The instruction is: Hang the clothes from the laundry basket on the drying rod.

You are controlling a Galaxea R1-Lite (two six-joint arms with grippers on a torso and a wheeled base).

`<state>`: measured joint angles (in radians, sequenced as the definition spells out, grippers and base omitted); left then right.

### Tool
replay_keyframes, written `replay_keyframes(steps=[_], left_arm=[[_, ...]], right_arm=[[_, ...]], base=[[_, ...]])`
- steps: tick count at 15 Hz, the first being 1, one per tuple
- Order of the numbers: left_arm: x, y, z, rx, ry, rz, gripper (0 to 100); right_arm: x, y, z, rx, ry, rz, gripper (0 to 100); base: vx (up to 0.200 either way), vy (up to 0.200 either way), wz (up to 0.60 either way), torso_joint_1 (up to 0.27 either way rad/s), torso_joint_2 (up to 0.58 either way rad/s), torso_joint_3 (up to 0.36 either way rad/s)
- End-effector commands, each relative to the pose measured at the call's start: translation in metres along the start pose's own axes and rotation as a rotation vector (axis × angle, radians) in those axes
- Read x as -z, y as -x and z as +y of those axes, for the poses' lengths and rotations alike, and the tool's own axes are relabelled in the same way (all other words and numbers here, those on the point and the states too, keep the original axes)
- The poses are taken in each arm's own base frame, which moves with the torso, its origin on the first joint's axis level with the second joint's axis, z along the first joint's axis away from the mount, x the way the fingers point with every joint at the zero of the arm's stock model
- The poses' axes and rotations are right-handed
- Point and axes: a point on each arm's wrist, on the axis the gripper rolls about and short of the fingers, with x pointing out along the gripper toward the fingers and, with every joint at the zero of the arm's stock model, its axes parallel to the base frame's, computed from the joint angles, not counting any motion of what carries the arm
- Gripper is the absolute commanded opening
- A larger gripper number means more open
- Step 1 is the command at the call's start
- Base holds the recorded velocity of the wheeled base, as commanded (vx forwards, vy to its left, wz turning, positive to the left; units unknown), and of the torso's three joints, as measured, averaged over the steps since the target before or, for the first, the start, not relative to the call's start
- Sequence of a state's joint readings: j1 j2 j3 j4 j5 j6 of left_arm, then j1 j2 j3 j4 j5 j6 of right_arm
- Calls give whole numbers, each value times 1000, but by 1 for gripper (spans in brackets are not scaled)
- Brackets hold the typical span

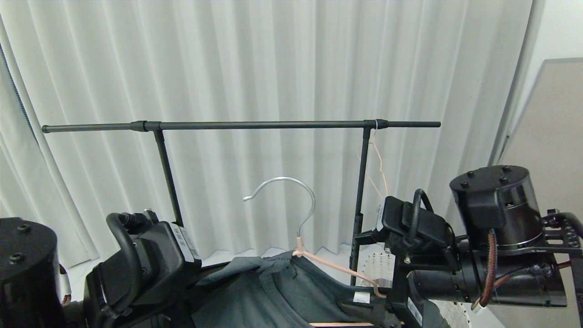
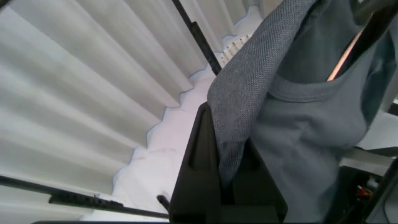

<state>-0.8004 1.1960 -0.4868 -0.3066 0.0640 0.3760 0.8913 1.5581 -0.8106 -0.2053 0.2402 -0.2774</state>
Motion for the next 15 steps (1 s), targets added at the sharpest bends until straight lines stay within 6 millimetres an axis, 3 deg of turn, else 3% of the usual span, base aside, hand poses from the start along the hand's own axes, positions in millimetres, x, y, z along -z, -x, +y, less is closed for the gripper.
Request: replay_keyframes(steps=[1, 15], left_arm=[[1, -1, 0, 1, -17, 4, 0], [-4, -3, -3, 18, -72, -19, 0]], right_arm=[[-4, -1, 0, -22, 2, -5, 100], [-5, -1, 17, -124, 13, 48, 100]], base=[[0, 0, 0, 0, 0, 0], [0, 0, 0, 0, 0, 0]])
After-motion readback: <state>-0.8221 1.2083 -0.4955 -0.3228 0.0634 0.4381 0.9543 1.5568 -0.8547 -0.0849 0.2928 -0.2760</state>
